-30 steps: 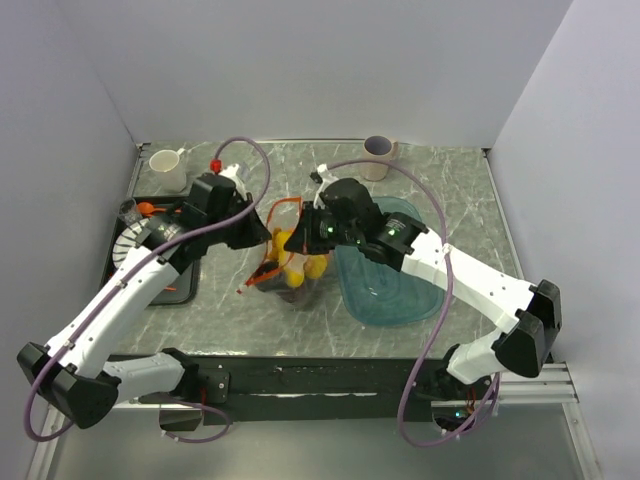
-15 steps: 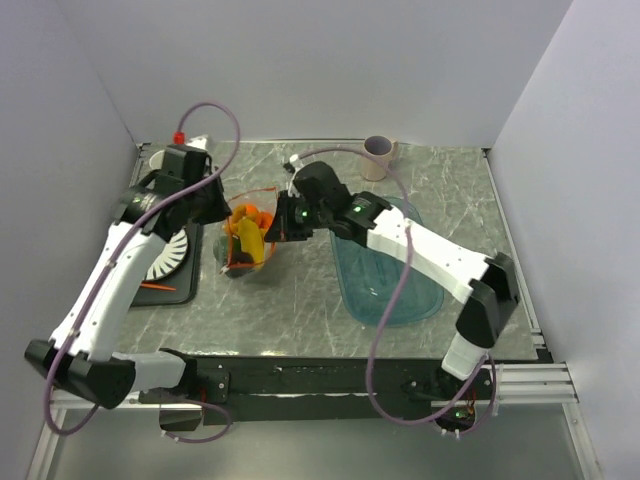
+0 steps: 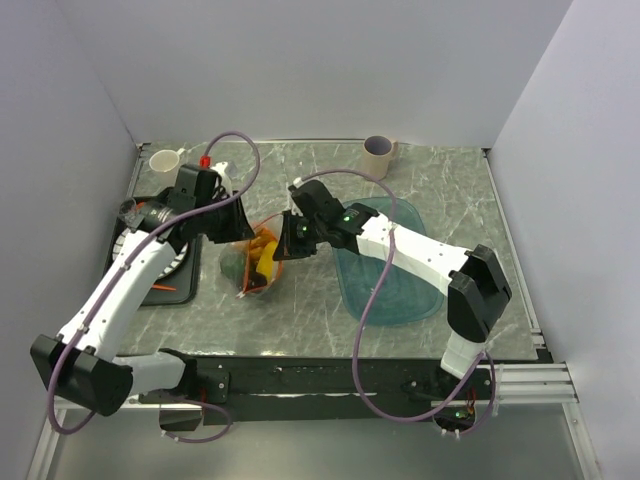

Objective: Place the food in the zip-top bag and seal the zipper
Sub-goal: Adjust the zipper food storage bag at the center of the board.

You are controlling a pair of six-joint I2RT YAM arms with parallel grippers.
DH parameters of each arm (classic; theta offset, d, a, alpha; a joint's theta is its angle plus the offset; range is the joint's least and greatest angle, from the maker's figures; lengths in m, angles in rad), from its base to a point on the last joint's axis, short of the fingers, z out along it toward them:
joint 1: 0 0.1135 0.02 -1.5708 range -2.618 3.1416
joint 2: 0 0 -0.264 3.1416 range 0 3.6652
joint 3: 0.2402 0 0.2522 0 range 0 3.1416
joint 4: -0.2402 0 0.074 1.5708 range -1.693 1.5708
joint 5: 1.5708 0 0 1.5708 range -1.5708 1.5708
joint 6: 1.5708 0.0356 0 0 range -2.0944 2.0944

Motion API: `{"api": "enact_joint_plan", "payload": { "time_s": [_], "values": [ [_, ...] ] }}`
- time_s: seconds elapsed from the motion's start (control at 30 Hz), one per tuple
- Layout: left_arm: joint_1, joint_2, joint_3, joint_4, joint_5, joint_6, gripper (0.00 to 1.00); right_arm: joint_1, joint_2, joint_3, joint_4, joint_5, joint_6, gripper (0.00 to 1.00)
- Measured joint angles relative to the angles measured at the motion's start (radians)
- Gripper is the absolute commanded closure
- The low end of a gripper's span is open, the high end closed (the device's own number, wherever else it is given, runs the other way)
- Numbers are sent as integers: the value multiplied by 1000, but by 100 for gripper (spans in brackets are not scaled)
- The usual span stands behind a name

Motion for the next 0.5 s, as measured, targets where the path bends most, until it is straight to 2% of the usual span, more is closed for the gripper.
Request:
{"api": "enact_joint_plan", "payload": {
  "time_s": [0.07, 0.1, 0.17, 0.2, 0.37, 0.5],
  "values": [
    [0, -24, -8, 8, 0, 3, 48, -1, -1, -9, 11, 5, 13, 100],
    [0, -39, -10, 12, -3, 0, 40, -2, -2, -12, 12, 5, 19, 100],
    [0, -77, -14, 16, -13, -5, 12, -5, -2, -16, 14, 10, 26, 100],
    [0, -98, -16, 20, -23, -14, 2, -6, -2, -18, 15, 12, 29, 100],
    [0, -239, -76, 49, -70, -87, 0, -8, -14, -33, 14, 24, 43, 100],
    [0, -383, -228, 110, -63, -224, 1, -8, -22, -38, 14, 32, 43, 100]
  ]
}}
